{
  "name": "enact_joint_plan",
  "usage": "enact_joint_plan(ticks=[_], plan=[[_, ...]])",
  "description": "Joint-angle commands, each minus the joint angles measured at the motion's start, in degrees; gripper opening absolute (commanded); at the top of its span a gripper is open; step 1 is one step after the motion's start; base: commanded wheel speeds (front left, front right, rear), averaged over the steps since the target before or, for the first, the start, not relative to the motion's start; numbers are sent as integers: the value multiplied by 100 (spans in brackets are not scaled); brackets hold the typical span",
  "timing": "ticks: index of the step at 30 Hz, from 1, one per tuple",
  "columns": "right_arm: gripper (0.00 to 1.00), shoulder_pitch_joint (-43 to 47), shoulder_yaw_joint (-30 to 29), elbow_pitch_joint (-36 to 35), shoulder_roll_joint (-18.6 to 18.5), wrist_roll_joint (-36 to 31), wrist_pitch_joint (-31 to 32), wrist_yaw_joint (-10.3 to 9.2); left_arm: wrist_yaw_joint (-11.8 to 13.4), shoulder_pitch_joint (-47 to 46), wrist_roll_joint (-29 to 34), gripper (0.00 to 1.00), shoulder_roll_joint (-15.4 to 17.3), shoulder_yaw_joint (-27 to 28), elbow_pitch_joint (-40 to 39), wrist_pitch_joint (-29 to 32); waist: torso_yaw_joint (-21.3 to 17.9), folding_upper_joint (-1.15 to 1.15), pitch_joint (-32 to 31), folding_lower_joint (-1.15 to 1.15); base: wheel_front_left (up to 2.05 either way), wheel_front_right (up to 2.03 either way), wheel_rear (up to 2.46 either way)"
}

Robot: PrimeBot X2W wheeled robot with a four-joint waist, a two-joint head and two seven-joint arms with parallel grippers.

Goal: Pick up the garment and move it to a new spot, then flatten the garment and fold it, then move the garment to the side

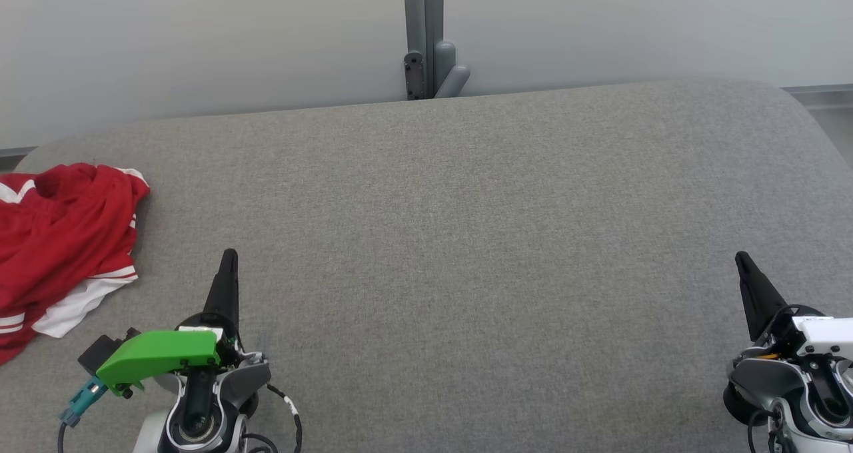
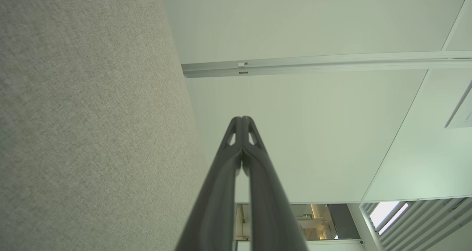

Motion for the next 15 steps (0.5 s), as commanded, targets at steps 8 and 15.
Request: enact_joint_plan(ticks=[8,15], plan=[[0,-62,-10,5,-3,-27,15,3,-33,-90,-63,0,4,-1,-6,-9,0,0,0,0,0,0,0],[0,-62,-10,5,-3,-28,15,3,-33,-90,-63,0,4,-2,-6,-9,0,0,0,0,0,0,0]])
